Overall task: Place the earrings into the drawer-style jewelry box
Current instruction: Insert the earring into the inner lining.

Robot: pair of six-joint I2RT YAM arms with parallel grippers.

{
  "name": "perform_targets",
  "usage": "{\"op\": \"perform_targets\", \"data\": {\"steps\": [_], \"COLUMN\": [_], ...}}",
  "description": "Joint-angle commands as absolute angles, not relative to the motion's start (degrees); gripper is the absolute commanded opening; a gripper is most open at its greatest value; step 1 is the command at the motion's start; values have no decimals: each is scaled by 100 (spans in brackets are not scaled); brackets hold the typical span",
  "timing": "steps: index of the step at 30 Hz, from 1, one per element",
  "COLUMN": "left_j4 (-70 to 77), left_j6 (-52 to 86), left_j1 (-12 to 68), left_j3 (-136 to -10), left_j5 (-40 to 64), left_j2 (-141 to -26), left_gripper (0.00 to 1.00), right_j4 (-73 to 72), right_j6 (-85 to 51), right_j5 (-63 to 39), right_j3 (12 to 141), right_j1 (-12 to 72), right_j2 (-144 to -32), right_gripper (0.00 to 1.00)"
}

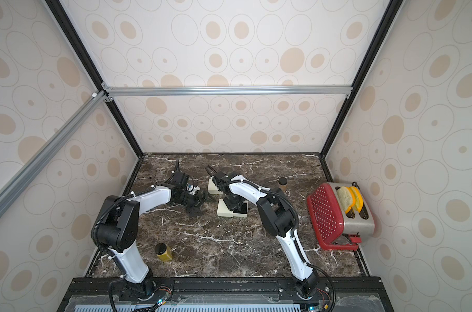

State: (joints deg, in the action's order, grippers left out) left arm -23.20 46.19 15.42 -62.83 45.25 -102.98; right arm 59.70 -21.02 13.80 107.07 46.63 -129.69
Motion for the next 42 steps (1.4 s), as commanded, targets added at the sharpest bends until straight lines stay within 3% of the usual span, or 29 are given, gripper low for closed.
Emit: {"op": "perform_targets", "data": {"steps": [1, 9, 28, 37, 42], "left_j4": [-2320, -2296, -2242, -2225, -2232], "left_j6": [4570, 4588, 4619, 4623, 4623], "left_j1": [1526, 1536, 1586, 1609, 1624], "left_j3": [-6258, -6250, -6232, -6231, -6223], "left_j5": [4588, 4589, 4588, 4579, 4570], "left_j2": [-10283, -10280, -10326, -10327, -10324], "left_gripper": [99, 99, 99, 99, 99], "right_j4": [6147, 6196, 6278, 5855, 5846], "right_j6": [-2152, -2127, -2054, -2162, -2162], "right_j5": [1298, 1308, 1139, 728, 747], "right_j3": [10822, 10845, 10929, 10593, 10533], "right_j1": [4729, 4728, 4733, 4670, 4641], "right_j2": [-12995, -12834, -12536, -12408, -12489], "right_gripper": [11, 24, 32, 15, 14]}}
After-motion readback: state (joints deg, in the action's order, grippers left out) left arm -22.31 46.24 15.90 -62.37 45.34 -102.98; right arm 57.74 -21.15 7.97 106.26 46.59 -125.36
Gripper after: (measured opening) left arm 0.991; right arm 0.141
